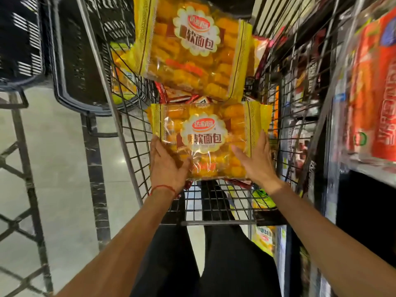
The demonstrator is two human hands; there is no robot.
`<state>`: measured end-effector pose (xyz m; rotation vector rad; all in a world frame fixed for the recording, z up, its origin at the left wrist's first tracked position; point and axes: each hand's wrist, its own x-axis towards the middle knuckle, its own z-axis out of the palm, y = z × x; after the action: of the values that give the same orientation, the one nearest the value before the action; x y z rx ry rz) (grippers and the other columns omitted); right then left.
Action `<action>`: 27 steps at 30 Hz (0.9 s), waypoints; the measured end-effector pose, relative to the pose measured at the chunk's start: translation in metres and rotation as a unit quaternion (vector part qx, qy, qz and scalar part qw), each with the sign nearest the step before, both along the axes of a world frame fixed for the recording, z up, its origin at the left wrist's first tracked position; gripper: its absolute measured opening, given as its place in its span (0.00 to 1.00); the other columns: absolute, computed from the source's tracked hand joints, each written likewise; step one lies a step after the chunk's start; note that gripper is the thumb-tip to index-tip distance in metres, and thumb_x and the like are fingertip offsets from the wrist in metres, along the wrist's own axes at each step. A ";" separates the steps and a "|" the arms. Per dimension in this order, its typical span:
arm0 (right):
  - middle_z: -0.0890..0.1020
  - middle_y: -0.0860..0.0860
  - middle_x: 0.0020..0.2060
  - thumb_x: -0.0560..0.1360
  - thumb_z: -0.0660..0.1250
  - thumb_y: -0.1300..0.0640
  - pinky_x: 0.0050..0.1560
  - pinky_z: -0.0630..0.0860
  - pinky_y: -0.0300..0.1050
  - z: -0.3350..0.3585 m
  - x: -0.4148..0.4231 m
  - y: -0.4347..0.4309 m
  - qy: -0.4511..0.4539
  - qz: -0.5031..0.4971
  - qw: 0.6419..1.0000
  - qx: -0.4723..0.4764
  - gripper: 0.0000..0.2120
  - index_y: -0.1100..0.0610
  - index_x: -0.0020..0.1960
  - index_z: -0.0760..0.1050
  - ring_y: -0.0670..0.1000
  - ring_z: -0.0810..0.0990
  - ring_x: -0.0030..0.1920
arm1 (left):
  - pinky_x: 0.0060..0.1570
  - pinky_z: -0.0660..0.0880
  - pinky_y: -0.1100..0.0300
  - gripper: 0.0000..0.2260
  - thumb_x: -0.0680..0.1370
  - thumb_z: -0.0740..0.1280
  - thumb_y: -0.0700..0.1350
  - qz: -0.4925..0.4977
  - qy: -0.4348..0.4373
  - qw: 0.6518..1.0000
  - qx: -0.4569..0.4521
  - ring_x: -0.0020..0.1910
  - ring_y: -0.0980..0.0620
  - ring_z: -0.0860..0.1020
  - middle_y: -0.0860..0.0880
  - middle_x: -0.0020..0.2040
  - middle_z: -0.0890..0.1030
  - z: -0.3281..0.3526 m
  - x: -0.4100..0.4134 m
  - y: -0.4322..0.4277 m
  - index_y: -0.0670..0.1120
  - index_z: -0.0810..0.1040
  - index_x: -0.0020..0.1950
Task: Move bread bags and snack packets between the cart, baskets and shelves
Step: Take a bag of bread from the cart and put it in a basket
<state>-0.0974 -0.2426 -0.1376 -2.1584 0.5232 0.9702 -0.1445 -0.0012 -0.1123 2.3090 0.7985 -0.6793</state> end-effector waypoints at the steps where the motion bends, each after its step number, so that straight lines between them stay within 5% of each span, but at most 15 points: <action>1: 0.41 0.52 0.85 0.75 0.68 0.30 0.81 0.45 0.57 -0.002 -0.001 -0.001 0.007 -0.018 1.000 0.019 0.57 0.50 0.84 0.33 0.56 0.42 0.84 | 0.81 0.51 0.49 0.54 0.74 0.74 0.62 0.019 -0.001 1.000 -0.011 0.83 0.46 0.50 0.46 0.84 0.48 -0.002 0.001 0.000 0.45 0.40 0.83; 5: 0.54 0.51 0.84 0.72 0.74 0.33 0.80 0.53 0.57 -0.009 0.003 -0.004 0.003 -0.083 0.995 0.058 0.58 0.48 0.85 0.40 0.56 0.54 0.83 | 0.81 0.51 0.48 0.56 0.67 0.78 0.66 0.096 -0.020 0.994 -0.042 0.82 0.47 0.54 0.46 0.83 0.57 -0.014 0.006 0.005 0.49 0.48 0.83; 10: 0.68 0.49 0.79 0.64 0.76 0.26 0.78 0.64 0.58 -0.004 0.003 -0.003 -0.020 -0.110 0.989 0.093 0.59 0.49 0.84 0.52 0.54 0.67 0.78 | 0.72 0.71 0.43 0.54 0.58 0.79 0.71 0.125 -0.026 0.990 -0.053 0.72 0.46 0.73 0.49 0.73 0.74 -0.022 0.012 0.008 0.52 0.60 0.76; 14: 0.77 0.47 0.71 0.68 0.79 0.35 0.73 0.72 0.56 0.005 -0.004 -0.006 -0.057 -0.125 0.987 0.086 0.49 0.49 0.81 0.60 0.51 0.75 0.70 | 0.59 0.80 0.43 0.41 0.61 0.84 0.60 0.147 -0.029 0.986 -0.076 0.56 0.47 0.82 0.53 0.60 0.80 -0.011 0.016 0.009 0.59 0.59 0.62; 19: 0.76 0.43 0.67 0.72 0.80 0.44 0.67 0.70 0.45 0.026 -0.016 -0.016 -0.086 -0.141 0.984 0.072 0.43 0.51 0.79 0.62 0.45 0.73 0.66 | 0.58 0.80 0.49 0.42 0.63 0.84 0.55 0.151 -0.070 0.981 -0.098 0.55 0.51 0.82 0.55 0.59 0.80 0.013 0.009 0.000 0.53 0.63 0.69; 24: 0.74 0.48 0.74 0.65 0.74 0.26 0.74 0.70 0.59 0.065 -0.023 -0.009 -0.118 -0.124 0.984 0.046 0.53 0.47 0.81 0.58 0.52 0.73 0.73 | 0.65 0.77 0.47 0.39 0.65 0.83 0.57 0.147 -0.122 0.975 -0.116 0.64 0.52 0.78 0.55 0.65 0.78 0.051 -0.003 -0.005 0.57 0.66 0.69; 27: 0.74 0.48 0.74 0.65 0.74 0.25 0.73 0.72 0.63 0.092 -0.025 -0.009 -0.145 -0.107 0.983 0.045 0.53 0.49 0.80 0.60 0.53 0.74 0.73 | 0.67 0.76 0.47 0.38 0.67 0.82 0.52 0.157 -0.139 0.969 -0.130 0.64 0.51 0.78 0.54 0.65 0.79 0.078 -0.006 -0.007 0.52 0.68 0.71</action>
<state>-0.1224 -0.2518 -0.0460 -2.0662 0.5433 0.5405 -0.1509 -0.0083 -0.0338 1.9286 0.8588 -0.2908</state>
